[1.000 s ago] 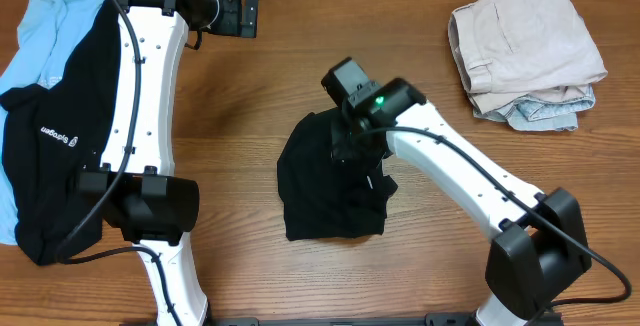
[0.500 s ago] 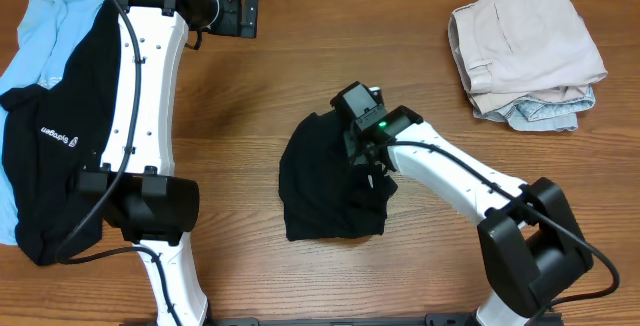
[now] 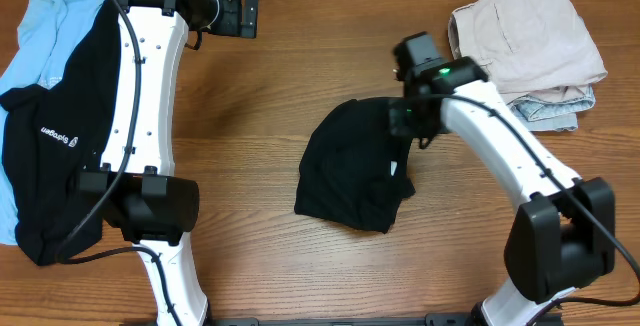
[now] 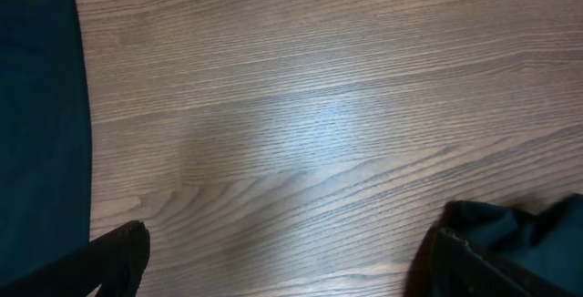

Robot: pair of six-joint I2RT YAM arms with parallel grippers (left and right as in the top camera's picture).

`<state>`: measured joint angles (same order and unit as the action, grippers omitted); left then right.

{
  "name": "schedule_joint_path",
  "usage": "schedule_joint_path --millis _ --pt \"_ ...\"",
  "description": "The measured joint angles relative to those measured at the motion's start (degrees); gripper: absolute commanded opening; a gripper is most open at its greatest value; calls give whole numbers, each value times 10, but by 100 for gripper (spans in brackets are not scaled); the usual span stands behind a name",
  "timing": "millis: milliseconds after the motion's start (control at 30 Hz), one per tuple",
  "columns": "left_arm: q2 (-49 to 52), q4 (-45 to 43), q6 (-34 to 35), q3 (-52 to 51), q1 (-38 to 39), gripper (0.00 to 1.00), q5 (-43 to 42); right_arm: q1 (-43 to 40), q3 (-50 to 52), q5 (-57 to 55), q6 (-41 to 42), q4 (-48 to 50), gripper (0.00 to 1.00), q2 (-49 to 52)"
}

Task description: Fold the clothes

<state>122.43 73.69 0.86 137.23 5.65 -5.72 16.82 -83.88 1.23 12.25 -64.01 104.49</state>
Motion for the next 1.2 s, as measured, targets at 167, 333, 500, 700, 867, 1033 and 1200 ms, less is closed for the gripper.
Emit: schedule_joint_path --millis 167,333,500,700,867,1033,1200 --pt "0 0 0 0 0 100 0 -44 14 39 -4 -30 78 0" --pt "0 2 0 0 0 100 0 -56 17 111 -2 -35 75 -1" --pt "0 2 0 0 0 100 0 2 14 153 -3 -33 66 -8" --pt "0 7 0 0 0 100 0 104 18 148 22 -37 24 -15" --pt "0 8 0 0 0 100 0 141 60 111 76 -44 4 -19" --pt "0 8 0 0 0 100 0 144 106 90 127 -72 4 -19" --pt "0 8 0 0 0 100 0 144 150 82 190 -108 4 -19"
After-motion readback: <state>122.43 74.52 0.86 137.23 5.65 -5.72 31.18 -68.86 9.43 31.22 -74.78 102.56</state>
